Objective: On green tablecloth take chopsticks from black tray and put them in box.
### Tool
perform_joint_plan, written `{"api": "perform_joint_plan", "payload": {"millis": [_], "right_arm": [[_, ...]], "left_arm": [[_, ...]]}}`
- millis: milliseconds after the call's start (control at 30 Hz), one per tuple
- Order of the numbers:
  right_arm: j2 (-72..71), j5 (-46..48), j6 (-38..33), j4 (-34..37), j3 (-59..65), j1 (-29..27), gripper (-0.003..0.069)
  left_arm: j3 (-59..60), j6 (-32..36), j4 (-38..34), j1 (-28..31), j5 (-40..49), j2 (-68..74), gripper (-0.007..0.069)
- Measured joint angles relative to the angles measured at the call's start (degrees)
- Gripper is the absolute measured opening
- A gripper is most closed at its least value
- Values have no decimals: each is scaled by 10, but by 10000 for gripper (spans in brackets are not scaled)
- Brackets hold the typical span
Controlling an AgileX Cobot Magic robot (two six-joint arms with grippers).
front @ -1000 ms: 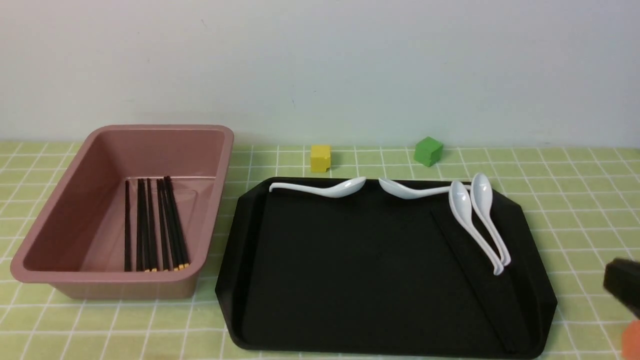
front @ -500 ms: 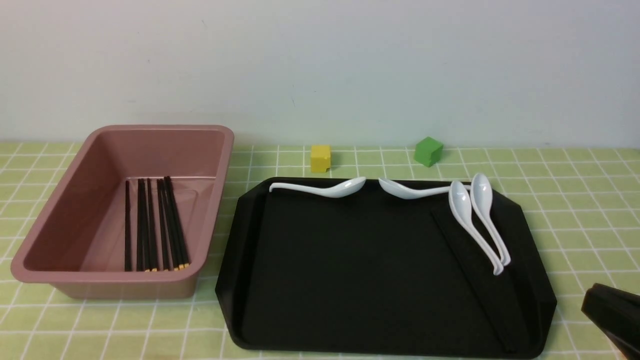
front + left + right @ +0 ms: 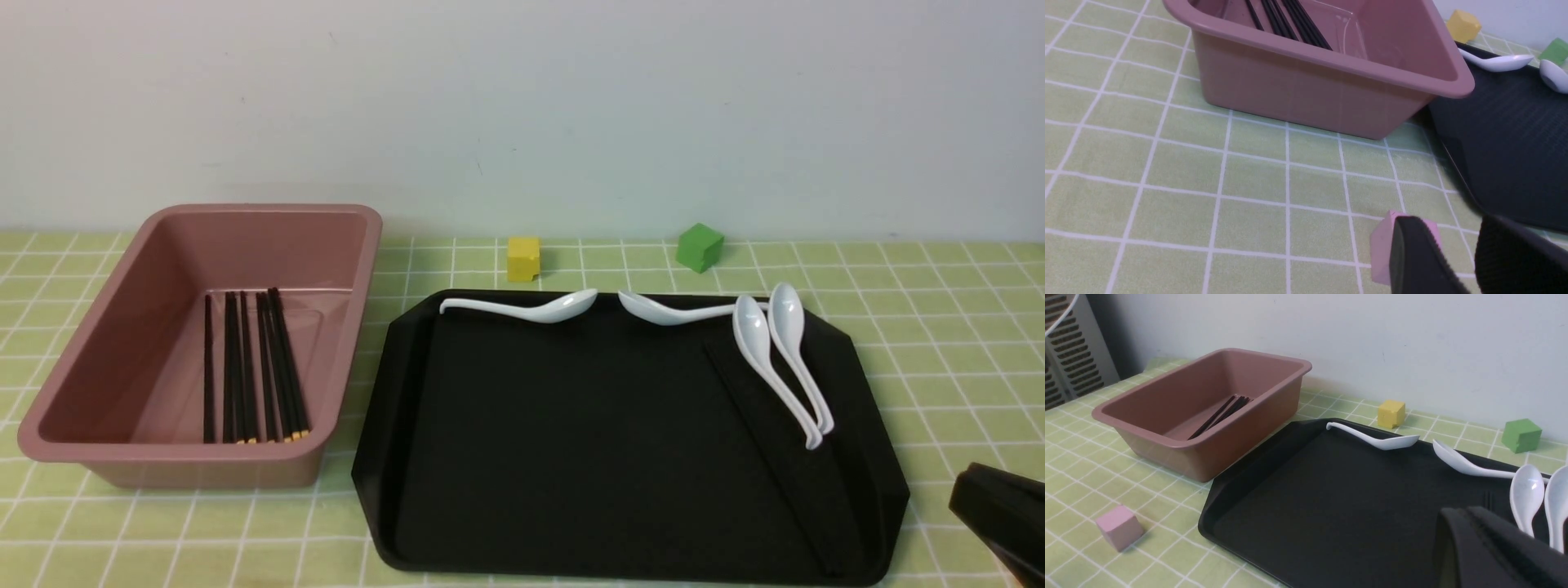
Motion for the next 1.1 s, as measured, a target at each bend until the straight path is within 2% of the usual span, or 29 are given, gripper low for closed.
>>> {"api": "perform_joint_plan", "payload": {"millis": [133,233,367,400,633,733,867,1100], "right_arm": [[-26,1,-4,12,11,0,36],[-54,-1,-39,51,31,-9,41],[-93,-2,-117,133,81,-79,45],[-105,-1,-141,151,101,-112,47],[-183,18,-187,148,173,-246,57],[-217,60,-187,138,173,-275,60],[-233,133,-188,133,173,-290,62],[-235,145,-189,133,172,-291,70]], "left_arm": [[0,0,0,0,0,0,238],[0,0,0,0,0,0,238],[0,0,0,0,0,0,238],[0,0,0,0,0,0,238],[0,0,0,0,0,0,238],[0,0,0,0,0,0,238],[0,0,0,0,0,0,238],[0,0,0,0,0,0,238]]}}
